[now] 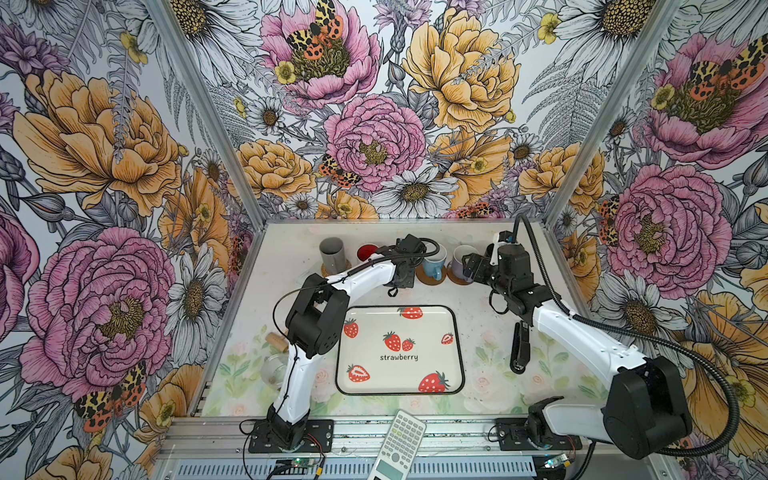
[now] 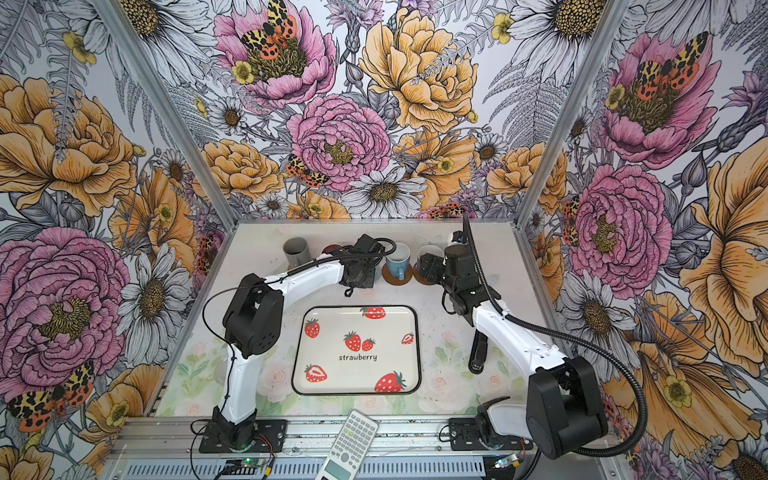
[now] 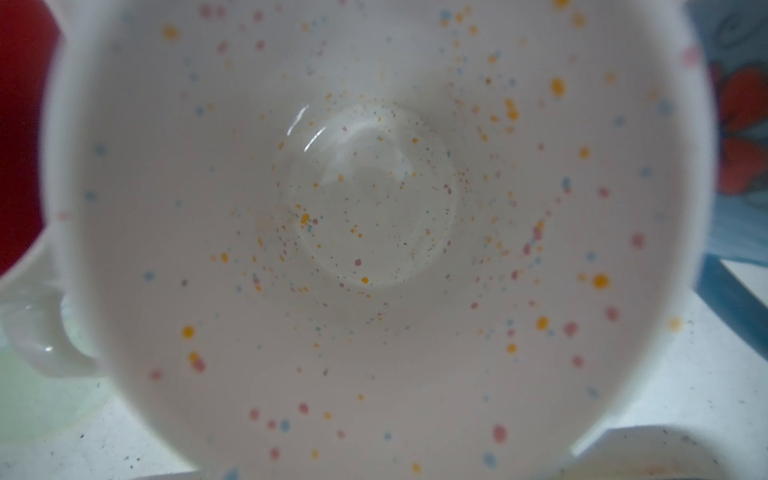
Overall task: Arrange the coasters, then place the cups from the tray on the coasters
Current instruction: 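Lower the speckled mug onto the grey knitted coaster beside the red-lined mug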
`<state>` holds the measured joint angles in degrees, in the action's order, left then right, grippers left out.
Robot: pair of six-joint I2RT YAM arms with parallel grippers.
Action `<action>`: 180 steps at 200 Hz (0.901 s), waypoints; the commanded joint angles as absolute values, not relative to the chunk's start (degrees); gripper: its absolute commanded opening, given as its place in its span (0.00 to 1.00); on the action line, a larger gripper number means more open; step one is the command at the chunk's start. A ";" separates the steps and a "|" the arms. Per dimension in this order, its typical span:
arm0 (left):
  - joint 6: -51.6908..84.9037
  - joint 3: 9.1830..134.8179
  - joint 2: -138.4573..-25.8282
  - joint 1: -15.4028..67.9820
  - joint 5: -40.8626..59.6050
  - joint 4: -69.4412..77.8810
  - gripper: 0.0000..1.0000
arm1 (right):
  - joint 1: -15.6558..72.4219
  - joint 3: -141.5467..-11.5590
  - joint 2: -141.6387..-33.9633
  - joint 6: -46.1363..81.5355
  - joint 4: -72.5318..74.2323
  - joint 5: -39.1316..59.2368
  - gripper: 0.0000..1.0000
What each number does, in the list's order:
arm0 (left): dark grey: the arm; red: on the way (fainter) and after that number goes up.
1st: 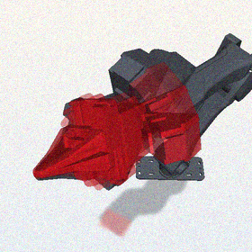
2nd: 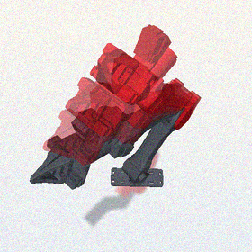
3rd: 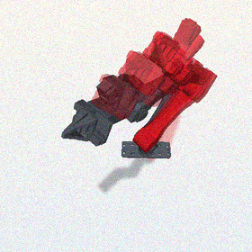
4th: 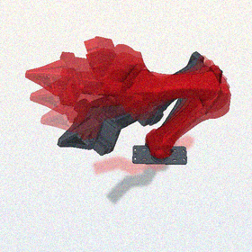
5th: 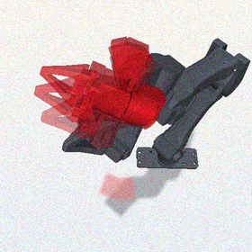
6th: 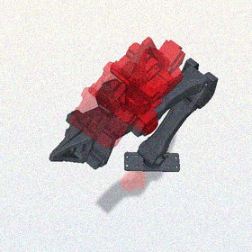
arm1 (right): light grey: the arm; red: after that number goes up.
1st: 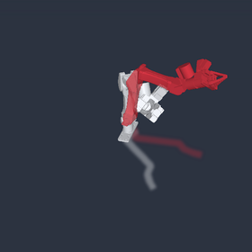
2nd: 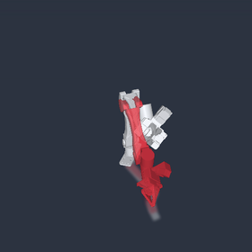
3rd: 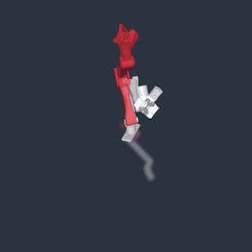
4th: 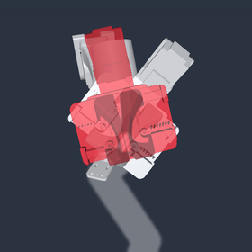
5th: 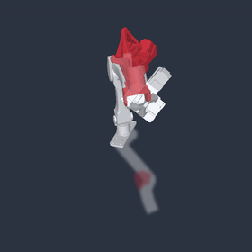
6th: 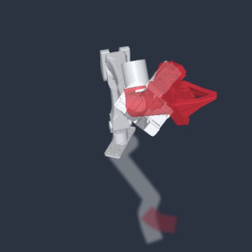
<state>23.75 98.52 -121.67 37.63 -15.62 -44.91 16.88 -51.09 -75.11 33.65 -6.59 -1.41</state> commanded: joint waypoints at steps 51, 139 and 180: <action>23.20 102.22 -122.07 36.92 -15.93 -42.67 0.00 | 16.35 -50.88 -75.59 34.28 -4.79 -0.43 0.87; 23.73 102.46 -122.27 36.65 -15.23 -43.14 0.22 | 16.24 -50.56 -75.33 34.41 -4.83 -0.59 0.87; 23.92 102.40 -122.07 36.70 -15.12 -43.10 0.53 | 16.08 -49.97 -74.45 34.57 -4.65 -1.26 0.87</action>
